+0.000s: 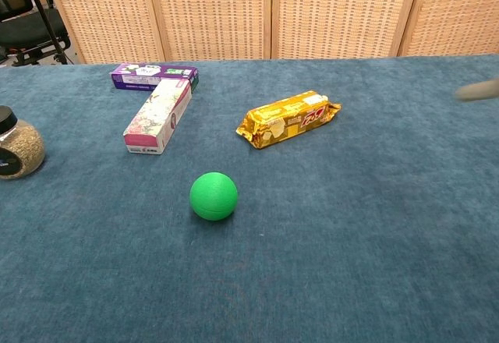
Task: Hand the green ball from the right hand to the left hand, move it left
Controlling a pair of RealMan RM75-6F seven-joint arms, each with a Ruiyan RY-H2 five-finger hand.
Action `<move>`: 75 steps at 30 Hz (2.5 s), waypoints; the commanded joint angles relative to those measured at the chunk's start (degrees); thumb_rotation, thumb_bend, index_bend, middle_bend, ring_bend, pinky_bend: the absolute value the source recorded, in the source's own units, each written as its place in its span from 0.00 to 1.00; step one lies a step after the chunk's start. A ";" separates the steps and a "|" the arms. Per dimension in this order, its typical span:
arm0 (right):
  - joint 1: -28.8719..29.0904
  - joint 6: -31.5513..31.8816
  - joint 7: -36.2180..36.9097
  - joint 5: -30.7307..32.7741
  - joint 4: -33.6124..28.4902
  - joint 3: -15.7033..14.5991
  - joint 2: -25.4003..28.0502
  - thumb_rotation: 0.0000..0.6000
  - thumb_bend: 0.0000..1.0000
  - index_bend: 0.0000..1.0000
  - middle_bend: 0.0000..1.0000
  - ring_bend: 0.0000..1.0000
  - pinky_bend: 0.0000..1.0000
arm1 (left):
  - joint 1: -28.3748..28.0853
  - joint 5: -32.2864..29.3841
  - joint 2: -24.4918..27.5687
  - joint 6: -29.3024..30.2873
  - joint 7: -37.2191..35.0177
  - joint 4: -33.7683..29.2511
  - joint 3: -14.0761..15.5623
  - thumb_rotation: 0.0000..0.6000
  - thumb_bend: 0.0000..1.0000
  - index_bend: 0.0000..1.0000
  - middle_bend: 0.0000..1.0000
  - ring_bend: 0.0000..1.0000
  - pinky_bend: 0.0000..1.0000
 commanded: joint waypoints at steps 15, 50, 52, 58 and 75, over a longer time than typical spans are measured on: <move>-16.98 14.85 27.74 -3.20 10.67 -2.52 5.28 1.00 0.00 0.00 0.00 0.00 0.00 | -13.97 -12.08 -17.13 -23.91 28.52 -7.53 -3.04 1.00 0.00 0.00 0.00 0.00 0.00; -20.33 9.27 31.58 -3.66 8.66 1.34 9.02 1.00 0.00 0.00 0.00 0.00 0.00 | -20.78 -18.59 -32.45 -17.67 32.90 2.61 -6.58 1.00 0.37 0.58 0.43 0.42 0.51; -20.40 9.12 31.50 -3.67 8.65 1.46 9.00 1.00 0.00 0.00 0.00 0.00 0.00 | -20.47 -17.79 -30.15 -16.13 31.74 1.12 -7.51 1.00 0.36 0.58 0.43 0.42 0.51; -20.69 8.66 30.97 -4.00 8.43 1.90 8.86 1.00 0.00 0.00 0.00 0.00 0.00 | -19.44 -20.95 -19.56 -12.34 28.10 -2.83 -14.28 1.00 0.36 0.58 0.43 0.42 0.51; -20.30 5.16 26.03 -2.86 8.50 3.13 6.57 1.00 0.00 0.00 0.00 0.00 0.00 | -28.56 -55.79 -12.93 -32.93 33.83 19.35 -20.17 1.00 0.35 0.58 0.43 0.41 0.51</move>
